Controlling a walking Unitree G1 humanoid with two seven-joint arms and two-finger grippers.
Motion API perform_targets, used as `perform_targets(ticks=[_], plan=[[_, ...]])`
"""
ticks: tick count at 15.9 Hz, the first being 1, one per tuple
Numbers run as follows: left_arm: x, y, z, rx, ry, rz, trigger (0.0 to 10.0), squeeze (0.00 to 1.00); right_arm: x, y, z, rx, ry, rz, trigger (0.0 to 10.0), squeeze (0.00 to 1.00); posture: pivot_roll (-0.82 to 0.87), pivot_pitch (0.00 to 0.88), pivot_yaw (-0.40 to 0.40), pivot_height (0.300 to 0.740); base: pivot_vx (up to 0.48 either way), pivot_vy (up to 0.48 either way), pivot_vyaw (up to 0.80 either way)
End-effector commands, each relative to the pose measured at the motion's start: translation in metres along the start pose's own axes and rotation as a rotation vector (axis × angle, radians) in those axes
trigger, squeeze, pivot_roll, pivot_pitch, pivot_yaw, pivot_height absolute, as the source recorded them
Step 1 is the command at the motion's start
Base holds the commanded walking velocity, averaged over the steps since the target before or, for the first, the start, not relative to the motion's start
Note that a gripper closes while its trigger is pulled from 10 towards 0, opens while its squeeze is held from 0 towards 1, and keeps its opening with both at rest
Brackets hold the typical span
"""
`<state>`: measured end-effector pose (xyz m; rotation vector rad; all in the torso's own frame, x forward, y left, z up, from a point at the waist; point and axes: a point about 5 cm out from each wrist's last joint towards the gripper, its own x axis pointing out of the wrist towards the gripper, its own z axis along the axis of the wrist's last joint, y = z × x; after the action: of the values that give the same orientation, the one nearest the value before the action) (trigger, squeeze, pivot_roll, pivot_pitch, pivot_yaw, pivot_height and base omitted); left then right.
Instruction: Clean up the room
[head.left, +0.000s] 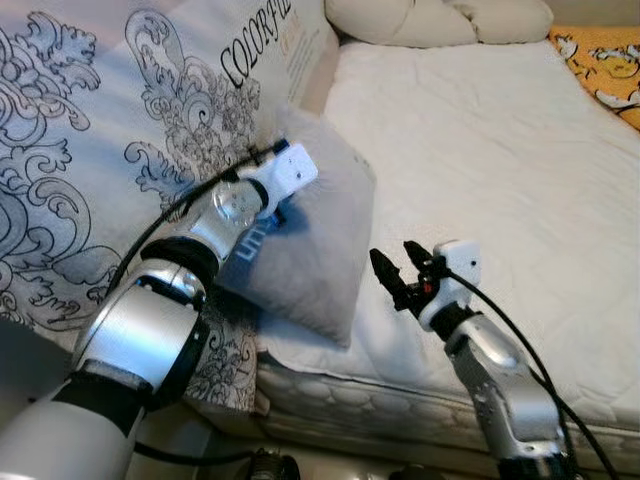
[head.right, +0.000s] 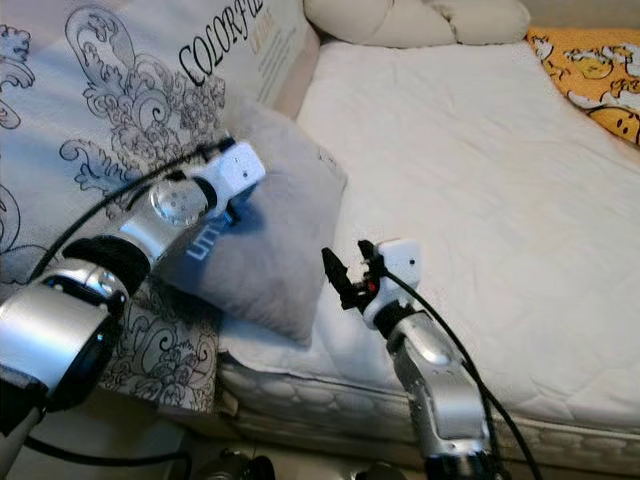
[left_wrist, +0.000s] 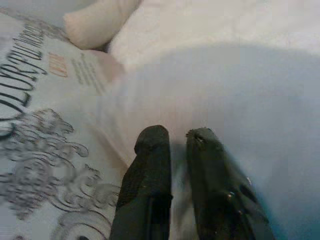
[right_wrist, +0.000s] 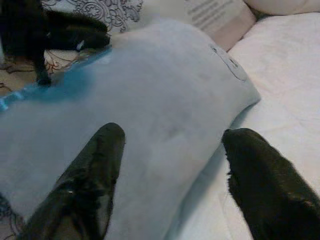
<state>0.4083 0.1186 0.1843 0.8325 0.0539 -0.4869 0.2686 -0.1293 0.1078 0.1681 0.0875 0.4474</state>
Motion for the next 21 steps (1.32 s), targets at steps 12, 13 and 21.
perform_targets(ticks=[12,13,21], plan=[[-0.069,-0.031,0.028,-0.626,-0.435,0.067,10.0,1.0,-0.034,-0.005,0.024,0.034,-0.151,-0.189,10.0,1.0,-0.13,0.0,0.041,0.74,0.0,0.0,0.0],[-0.073,-0.037,0.022,-0.634,-0.428,0.09,10.0,1.0,-0.034,-0.004,0.024,0.038,-0.154,-0.197,10.0,1.0,-0.13,0.0,0.035,0.74,0.0,0.0,0.0],[-0.115,-0.067,-0.004,-0.663,-0.227,0.2,10.0,1.0,-0.038,-0.013,0.025,-0.024,-0.109,-0.293,10.0,1.0,-0.11,0.0,-0.018,0.74,0.0,-0.323,0.0]])
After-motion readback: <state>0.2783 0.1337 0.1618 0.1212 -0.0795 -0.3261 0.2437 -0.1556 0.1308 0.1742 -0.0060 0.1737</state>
